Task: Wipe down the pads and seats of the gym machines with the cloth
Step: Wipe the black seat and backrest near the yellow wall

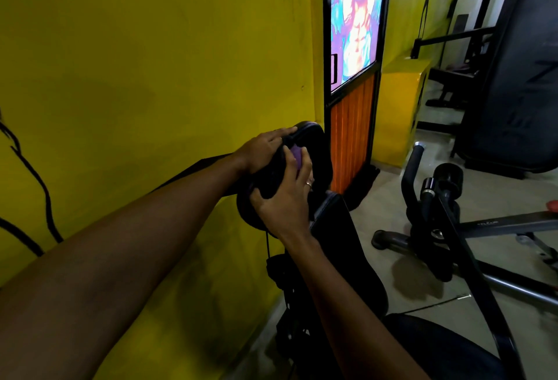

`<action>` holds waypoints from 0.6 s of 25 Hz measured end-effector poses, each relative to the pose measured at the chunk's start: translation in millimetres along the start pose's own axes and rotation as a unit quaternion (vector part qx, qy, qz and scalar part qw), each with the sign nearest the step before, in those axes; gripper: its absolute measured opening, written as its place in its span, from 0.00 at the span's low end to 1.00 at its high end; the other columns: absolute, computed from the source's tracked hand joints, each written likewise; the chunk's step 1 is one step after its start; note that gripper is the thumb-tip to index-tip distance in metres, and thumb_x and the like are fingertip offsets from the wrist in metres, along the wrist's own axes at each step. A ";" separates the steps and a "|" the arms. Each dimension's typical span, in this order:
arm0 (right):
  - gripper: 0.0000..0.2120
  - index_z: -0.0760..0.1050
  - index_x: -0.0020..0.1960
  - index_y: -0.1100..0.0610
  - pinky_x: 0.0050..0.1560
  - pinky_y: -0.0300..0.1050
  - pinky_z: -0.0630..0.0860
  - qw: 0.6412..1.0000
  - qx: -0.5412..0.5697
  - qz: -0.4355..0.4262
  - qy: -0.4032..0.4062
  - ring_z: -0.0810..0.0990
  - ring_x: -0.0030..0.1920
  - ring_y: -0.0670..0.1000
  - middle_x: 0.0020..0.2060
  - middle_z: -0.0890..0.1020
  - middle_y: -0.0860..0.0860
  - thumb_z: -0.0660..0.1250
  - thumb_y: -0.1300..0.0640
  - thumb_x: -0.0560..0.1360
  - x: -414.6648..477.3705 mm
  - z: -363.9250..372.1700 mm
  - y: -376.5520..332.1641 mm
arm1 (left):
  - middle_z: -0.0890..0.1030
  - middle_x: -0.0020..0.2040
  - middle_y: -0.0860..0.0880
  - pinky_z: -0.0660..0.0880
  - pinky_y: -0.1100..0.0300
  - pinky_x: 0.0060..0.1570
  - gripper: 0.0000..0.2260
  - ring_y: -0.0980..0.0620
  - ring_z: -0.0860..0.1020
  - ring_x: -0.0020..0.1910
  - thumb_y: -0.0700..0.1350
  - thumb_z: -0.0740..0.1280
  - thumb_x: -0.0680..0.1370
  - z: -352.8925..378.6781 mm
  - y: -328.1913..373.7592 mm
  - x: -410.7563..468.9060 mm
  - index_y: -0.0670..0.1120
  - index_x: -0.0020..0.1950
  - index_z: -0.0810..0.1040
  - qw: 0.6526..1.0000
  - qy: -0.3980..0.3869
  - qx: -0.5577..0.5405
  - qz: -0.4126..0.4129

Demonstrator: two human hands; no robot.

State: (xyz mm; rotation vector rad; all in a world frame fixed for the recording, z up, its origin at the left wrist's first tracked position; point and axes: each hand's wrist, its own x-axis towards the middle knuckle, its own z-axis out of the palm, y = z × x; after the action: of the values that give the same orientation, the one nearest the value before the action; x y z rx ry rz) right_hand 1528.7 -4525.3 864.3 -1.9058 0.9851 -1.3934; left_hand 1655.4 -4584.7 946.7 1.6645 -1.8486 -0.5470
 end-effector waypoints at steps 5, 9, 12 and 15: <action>0.47 0.56 0.80 0.48 0.71 0.61 0.70 0.999 -0.032 -0.040 0.007 0.52 0.80 0.56 0.81 0.47 0.47 0.78 0.42 0.69 -20.6 -1.8 41.2 | 0.65 0.79 0.49 0.62 0.64 0.70 0.19 0.51 0.63 0.77 0.42 0.52 0.87 0.4 1.3 -0.4 0.50 0.78 0.67 1.000 0.009 0.018 -0.006; 0.48 0.57 0.79 0.47 0.71 0.68 0.68 0.999 0.001 0.010 0.034 0.50 0.81 0.58 0.81 0.47 0.47 0.80 0.44 0.68 -60.0 10.3 71.1 | 0.65 0.78 0.50 0.61 0.67 0.66 0.19 0.52 0.64 0.76 0.43 0.53 0.87 0.6 0.7 -1.4 0.51 0.78 0.67 1.000 0.008 0.020 -0.011; 0.43 0.60 0.78 0.51 0.73 0.67 0.65 0.998 -0.040 -0.012 0.045 0.50 0.81 0.61 0.81 0.51 0.52 0.77 0.42 0.70 -38.1 14.6 47.1 | 0.65 0.78 0.51 0.61 0.65 0.68 0.19 0.53 0.64 0.76 0.43 0.53 0.86 -0.5 -4.1 1.1 0.51 0.77 0.68 1.000 0.004 0.013 -0.003; 0.42 0.61 0.78 0.53 0.74 0.63 0.65 0.996 -0.062 -0.038 0.050 0.51 0.80 0.62 0.81 0.52 0.54 0.72 0.39 0.71 -2.3 13.7 13.1 | 0.66 0.78 0.50 0.62 0.62 0.73 0.19 0.53 0.64 0.76 0.45 0.52 0.86 -0.6 -7.3 0.9 0.50 0.77 0.67 0.999 0.003 0.032 0.013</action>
State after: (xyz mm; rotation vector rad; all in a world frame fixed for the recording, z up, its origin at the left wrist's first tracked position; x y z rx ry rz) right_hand 1538.4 -4530.4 848.7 -1.9980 1.0785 -1.5168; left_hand 1661.1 -4586.5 942.5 1.6804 -1.8993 -0.4769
